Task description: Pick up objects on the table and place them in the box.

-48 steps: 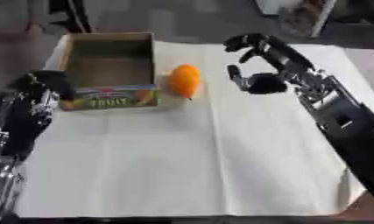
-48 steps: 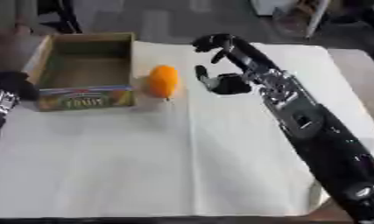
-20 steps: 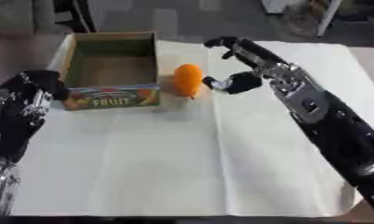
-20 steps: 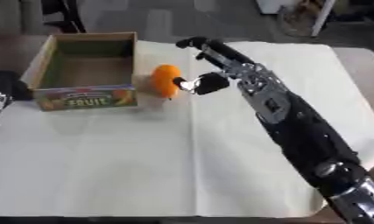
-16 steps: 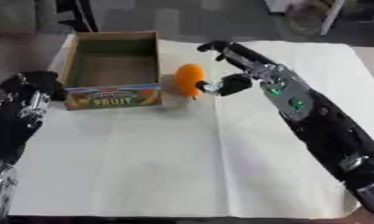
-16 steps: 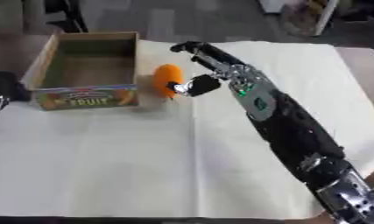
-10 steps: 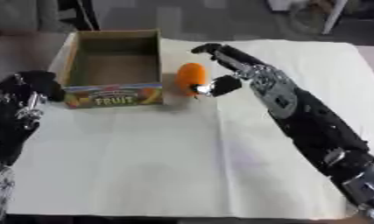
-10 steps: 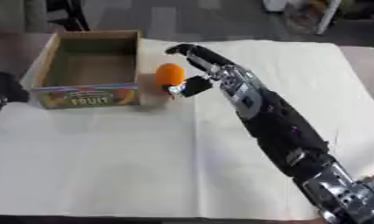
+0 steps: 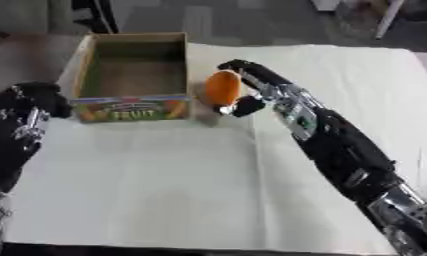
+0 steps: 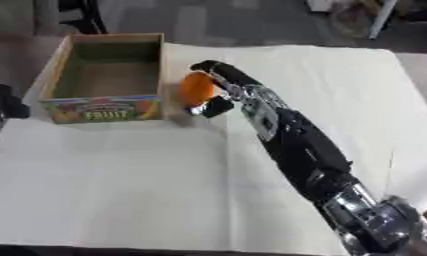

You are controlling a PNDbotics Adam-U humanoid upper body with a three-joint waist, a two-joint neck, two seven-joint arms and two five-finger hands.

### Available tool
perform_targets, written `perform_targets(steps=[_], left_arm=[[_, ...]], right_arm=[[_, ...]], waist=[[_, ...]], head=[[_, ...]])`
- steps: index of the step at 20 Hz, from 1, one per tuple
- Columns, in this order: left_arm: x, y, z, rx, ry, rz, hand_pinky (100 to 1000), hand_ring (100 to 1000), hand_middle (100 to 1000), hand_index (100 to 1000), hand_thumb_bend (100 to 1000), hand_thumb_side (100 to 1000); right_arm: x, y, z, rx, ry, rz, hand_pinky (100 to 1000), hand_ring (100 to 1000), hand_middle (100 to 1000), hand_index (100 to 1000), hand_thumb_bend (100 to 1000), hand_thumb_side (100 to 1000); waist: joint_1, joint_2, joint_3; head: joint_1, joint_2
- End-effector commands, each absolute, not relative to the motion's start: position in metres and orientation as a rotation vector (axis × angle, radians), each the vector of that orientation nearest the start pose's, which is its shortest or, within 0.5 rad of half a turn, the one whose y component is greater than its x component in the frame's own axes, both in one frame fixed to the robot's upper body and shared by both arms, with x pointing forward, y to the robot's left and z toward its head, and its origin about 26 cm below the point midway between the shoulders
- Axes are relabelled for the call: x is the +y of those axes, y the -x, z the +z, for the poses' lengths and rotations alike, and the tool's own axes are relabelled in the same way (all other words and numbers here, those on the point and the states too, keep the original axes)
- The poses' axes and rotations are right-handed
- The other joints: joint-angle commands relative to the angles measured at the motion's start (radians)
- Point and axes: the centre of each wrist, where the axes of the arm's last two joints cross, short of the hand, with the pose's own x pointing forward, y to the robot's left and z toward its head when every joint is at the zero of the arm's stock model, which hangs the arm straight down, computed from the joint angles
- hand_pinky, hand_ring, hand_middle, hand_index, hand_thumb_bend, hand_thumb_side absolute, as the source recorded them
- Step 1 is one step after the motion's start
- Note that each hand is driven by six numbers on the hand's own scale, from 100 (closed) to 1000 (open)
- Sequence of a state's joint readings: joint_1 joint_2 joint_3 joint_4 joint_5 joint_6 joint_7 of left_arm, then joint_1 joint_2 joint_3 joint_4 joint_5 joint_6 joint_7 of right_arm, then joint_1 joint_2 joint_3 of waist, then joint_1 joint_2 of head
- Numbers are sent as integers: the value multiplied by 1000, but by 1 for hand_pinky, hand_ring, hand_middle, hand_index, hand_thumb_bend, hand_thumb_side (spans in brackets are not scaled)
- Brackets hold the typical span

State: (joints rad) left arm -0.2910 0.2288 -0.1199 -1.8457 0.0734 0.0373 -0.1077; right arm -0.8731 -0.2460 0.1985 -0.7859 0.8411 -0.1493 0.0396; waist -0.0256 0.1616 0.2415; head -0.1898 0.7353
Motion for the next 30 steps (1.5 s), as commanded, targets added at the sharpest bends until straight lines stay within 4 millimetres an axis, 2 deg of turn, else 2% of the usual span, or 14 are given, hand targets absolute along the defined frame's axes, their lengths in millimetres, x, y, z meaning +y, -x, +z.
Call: perform_targets(steps=[1,2,3,4,5,6,7,8,11,15,19,21,24,30], left_arm=[[220,-317,158,-2074,145,-457,663,612,547,687,151,454],[220,-317,158,-2075,146,-457,663,611,546,687,151,454],[219,-317,158,-2075,146,-457,663,611,546,687,151,454],[219,-317,158,-2075,147,-457,663,612,546,687,151,454],[219,-317,158,-2075,146,-456,663,612,546,687,151,454],[220,-317,158,-2075,146,-455,663,612,546,687,151,454],[220,-317,158,-2074,146,-454,663,612,546,687,151,454],[220,-317,158,-2073,145,-454,663,612,546,687,151,454],[220,-317,157,-2069,143,-451,662,612,546,687,149,459],[221,-317,156,-2066,142,-451,662,612,546,687,147,460],[218,-317,159,-2073,154,-463,662,612,546,687,148,456],[215,-318,163,-2085,172,-473,662,612,546,687,149,452],[207,-320,171,-2110,211,-494,662,612,547,688,154,441],[189,-321,191,-2164,311,-545,662,613,548,688,161,428]], right_arm=[[-214,-478,98,-1570,845,1250,746,887,833,902,412,227],[-214,-478,94,-1561,854,1247,689,842,807,883,395,230],[-214,-478,92,-1559,862,1242,555,739,720,807,333,231],[-213,-477,90,-1565,872,1230,505,695,667,765,289,224],[-213,-477,90,-1577,883,1213,410,606,557,674,145,198],[-213,-477,91,-1599,895,1185,371,573,512,628,100,189],[-213,-477,92,-1626,906,1153,317,520,442,557,100,177],[-213,-477,95,-1656,915,1116,300,501,415,534,100,173],[-210,-477,110,-1748,922,1038,277,465,365,491,100,157],[-204,-478,149,-1866,900,970,279,465,363,490,100,131],[-195,-478,186,-1941,879,935,284,467,366,492,100,116],[-192,-479,198,-1961,879,929,288,470,369,495,100,115],[-192,-481,205,-1963,890,932,293,474,373,499,100,117],[-201,-487,198,-1906,937,935,323,496,394,519,100,137]], waist=[[7,-11,3],[8,-10,4],[9,-10,4],[9,-10,5],[9,-10,4],[10,-10,4],[10,-11,2],[9,-12,1],[8,-16,-4],[4,-22,-5],[0,-23,14],[-3,-21,38],[-9,-18,87],[-30,-2,204]], head=[[-6,-14],[-6,-15],[-7,-15],[-7,-15],[-7,-15],[-6,-14],[-5,-13],[-4,-12],[-1,-8],[2,-4],[-4,-8],[-14,-13],[-35,-27],[-98,-68]])
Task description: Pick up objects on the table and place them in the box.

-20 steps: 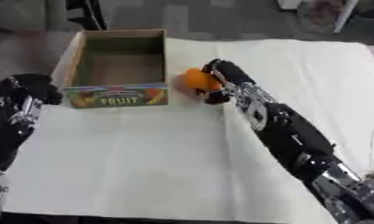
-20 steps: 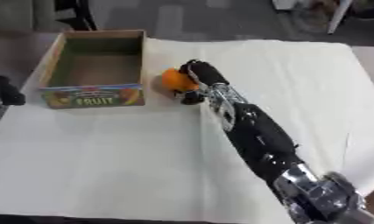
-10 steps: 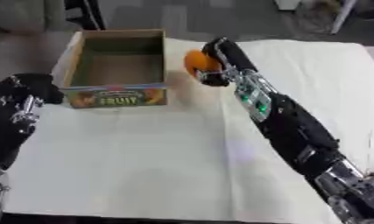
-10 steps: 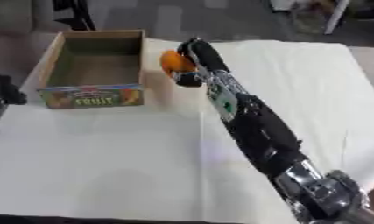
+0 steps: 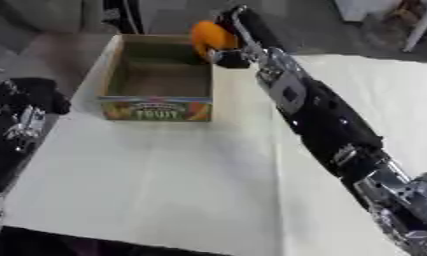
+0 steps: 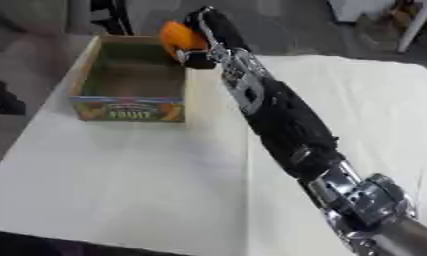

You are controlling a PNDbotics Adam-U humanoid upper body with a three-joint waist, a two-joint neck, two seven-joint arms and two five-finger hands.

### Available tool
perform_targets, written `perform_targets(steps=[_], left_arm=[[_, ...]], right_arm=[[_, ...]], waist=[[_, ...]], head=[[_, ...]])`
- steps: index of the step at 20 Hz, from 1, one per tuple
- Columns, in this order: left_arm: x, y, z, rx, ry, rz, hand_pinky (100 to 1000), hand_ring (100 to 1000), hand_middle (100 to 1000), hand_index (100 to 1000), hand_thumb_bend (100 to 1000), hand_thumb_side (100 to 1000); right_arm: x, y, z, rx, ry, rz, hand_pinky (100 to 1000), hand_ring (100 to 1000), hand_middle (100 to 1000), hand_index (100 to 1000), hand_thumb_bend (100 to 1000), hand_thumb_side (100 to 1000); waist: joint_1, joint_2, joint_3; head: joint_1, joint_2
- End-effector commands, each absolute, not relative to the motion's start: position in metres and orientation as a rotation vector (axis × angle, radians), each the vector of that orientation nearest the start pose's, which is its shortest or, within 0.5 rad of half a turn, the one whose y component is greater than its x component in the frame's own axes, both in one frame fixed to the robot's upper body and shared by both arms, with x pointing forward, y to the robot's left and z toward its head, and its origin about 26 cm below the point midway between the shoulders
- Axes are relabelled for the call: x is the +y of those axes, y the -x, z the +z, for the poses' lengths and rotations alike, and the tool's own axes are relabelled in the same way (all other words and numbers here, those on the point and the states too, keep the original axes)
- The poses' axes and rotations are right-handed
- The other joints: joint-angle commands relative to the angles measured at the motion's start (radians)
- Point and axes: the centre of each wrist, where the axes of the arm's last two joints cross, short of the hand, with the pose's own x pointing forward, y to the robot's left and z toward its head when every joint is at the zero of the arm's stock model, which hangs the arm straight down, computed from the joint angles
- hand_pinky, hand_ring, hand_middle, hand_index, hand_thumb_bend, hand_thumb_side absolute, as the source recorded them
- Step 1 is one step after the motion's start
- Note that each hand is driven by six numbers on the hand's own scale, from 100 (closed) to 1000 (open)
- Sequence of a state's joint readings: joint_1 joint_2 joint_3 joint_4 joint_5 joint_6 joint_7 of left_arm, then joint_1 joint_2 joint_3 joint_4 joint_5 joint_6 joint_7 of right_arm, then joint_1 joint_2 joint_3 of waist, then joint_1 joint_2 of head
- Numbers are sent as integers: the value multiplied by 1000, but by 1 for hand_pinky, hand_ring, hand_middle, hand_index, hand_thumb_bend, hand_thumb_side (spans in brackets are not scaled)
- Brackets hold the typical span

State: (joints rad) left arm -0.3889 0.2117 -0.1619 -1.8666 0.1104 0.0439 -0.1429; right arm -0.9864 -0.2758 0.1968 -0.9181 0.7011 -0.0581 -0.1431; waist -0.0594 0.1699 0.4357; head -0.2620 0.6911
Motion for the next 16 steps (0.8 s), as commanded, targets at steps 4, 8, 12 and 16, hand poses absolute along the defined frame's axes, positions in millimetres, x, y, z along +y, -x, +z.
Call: perform_targets(steps=[4,8,12,16], left_arm=[[179,-320,202,-2187,364,-586,662,613,548,688,161,426],[174,-319,207,-2196,393,-608,661,613,548,688,161,426],[174,-319,206,-2192,396,-616,661,613,547,688,161,428],[175,-319,204,-2182,391,-617,661,613,547,687,163,428]], right_arm=[[-210,-492,189,-1856,989,922,436,592,477,580,100,157],[-210,-495,185,-1781,1122,966,869,961,897,930,422,266],[-202,-493,199,-1806,1257,992,937,1000,957,965,454,394],[-197,-488,208,-1839,1293,1001,927,999,955,963,456,409]], waist=[[-9,6,75],[-16,16,108],[-17,15,97],[-15,8,73]], head=[[-79,-44],[-108,-56],[-110,-54],[-104,-49]])
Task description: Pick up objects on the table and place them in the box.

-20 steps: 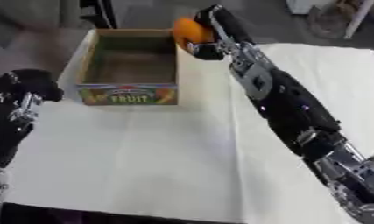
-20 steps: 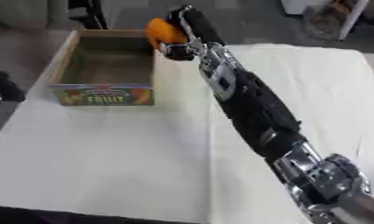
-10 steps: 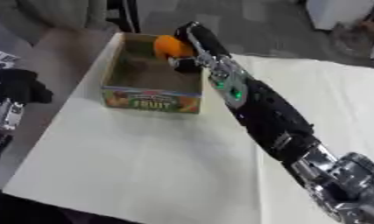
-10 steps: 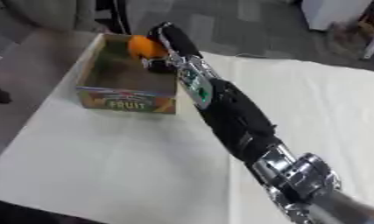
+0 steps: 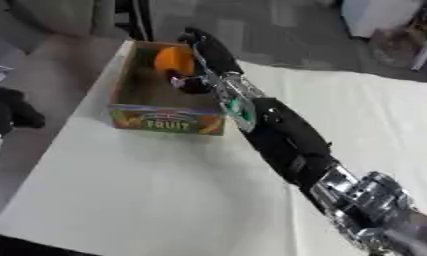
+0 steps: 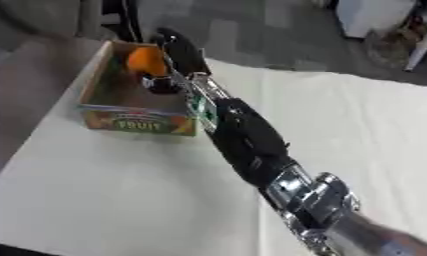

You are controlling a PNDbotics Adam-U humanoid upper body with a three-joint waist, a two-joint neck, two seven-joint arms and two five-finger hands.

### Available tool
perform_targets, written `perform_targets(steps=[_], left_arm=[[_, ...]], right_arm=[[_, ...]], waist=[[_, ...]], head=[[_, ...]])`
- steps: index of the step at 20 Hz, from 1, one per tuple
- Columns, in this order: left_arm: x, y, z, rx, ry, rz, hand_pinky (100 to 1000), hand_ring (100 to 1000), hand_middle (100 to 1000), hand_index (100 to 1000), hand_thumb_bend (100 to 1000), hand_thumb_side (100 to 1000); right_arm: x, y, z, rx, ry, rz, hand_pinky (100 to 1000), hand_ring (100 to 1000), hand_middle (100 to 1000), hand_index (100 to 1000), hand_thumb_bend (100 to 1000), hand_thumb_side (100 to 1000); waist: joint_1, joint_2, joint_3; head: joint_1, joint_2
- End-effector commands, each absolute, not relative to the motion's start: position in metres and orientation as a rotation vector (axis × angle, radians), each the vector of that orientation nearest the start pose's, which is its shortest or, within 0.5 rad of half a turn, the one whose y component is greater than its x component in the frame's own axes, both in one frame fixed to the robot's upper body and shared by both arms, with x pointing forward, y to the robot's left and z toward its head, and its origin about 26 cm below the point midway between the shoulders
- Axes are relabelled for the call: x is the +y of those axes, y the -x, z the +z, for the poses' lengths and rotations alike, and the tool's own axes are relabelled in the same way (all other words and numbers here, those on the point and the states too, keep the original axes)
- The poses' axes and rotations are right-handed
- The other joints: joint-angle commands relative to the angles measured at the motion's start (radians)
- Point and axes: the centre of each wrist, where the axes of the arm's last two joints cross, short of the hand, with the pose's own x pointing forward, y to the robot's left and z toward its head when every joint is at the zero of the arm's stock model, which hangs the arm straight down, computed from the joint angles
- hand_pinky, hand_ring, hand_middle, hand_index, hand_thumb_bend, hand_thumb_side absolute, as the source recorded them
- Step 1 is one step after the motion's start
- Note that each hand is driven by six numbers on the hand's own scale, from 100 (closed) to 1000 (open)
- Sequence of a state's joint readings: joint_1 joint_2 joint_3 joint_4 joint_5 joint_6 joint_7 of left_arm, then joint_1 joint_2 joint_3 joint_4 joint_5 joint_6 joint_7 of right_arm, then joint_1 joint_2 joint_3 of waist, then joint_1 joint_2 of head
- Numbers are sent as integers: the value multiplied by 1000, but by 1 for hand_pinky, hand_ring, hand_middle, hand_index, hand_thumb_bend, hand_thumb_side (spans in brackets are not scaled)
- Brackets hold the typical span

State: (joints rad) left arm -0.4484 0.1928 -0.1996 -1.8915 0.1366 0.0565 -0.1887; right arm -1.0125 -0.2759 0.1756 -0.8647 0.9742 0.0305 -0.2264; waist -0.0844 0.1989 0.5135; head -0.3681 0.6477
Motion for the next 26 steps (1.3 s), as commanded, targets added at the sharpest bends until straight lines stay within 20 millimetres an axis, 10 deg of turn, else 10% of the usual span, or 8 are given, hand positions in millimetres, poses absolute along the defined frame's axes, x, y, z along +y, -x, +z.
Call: perform_targets(steps=[1,9,15,26], left_arm=[[175,-319,203,-2180,389,-617,661,613,547,687,163,428],[186,-320,190,-2141,339,-580,660,615,547,686,167,436],[200,-322,172,-2095,263,-525,659,616,546,685,169,449],[213,-322,153,-2043,187,-475,658,617,546,684,167,466]], right_arm=[[-196,-487,209,-1843,1288,1010,926,999,955,963,456,407],[-190,-473,212,-1897,1052,1052,808,966,900,942,438,343],[-198,-449,223,-1957,756,998,665,806,653,782,108,147],[-220,-412,208,-2004,418,946,611,743,523,670,100,126]], waist=[[11,-23,-11],[19,-48,-123],[21,-68,-240],[20,-79,-390]], head=[[5,-4],[53,28],[128,59],[208,89]])
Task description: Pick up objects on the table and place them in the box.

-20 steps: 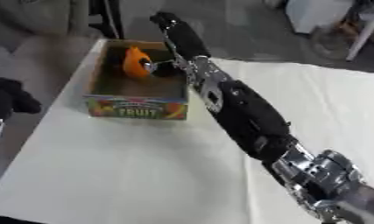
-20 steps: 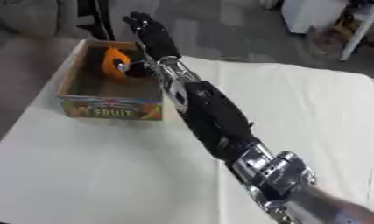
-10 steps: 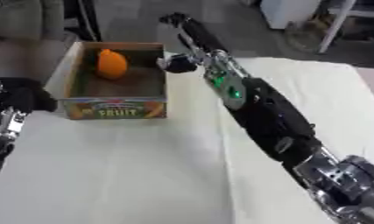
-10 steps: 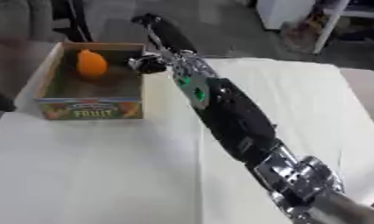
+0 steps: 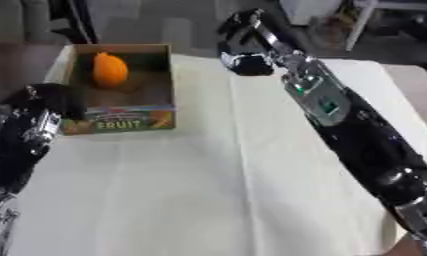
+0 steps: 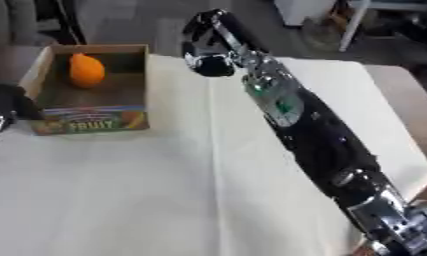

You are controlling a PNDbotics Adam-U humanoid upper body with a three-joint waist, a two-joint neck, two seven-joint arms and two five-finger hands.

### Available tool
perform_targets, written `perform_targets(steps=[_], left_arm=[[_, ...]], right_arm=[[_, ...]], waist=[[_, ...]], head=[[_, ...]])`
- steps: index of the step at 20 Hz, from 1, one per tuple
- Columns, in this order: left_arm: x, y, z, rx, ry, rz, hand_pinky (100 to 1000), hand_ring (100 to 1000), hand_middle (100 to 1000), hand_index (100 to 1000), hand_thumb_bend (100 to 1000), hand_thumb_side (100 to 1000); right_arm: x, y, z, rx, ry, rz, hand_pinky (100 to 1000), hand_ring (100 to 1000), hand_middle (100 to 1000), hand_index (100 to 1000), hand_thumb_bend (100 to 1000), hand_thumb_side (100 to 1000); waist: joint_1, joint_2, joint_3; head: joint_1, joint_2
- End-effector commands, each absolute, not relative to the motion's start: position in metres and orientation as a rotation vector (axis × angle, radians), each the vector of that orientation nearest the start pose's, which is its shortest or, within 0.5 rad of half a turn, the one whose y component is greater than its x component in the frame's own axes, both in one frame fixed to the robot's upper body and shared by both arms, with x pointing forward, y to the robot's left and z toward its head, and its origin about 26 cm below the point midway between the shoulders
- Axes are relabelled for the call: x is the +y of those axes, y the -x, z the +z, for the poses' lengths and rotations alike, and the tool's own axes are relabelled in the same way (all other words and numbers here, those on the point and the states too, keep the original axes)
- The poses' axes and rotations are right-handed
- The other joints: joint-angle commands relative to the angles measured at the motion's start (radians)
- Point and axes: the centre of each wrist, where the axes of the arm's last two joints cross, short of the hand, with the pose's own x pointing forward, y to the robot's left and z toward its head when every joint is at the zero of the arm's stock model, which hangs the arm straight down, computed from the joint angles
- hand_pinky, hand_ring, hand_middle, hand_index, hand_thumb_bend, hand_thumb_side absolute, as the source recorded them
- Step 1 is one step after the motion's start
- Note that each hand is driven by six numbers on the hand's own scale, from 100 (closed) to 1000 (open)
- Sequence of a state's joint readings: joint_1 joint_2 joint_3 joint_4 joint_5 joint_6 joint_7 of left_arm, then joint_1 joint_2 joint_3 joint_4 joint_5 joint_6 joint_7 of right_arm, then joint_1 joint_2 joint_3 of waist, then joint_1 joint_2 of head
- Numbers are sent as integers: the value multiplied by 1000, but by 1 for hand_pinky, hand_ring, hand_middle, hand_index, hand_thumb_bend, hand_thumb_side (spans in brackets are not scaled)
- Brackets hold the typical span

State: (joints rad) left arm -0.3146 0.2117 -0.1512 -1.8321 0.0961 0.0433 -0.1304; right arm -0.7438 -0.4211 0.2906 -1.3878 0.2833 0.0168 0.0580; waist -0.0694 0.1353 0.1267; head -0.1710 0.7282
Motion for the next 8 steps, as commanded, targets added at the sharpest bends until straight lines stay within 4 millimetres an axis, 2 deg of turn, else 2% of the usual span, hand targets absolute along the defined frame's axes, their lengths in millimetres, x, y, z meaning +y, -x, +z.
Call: perform_targets(steps=[1,8], left_arm=[[213,-321,152,-2040,185,-474,658,617,546,684,167,466],[215,-321,149,-2031,175,-467,657,617,546,684,165,469]], right_arm=[[-224,-410,205,-2000,400,941,609,742,521,668,100,123],[-244,-400,188,-1975,356,883,607,749,518,670,100,108]], waist=[[6,-16,-9],[11,-17,-27]], head=[[13,9],[22,10]])
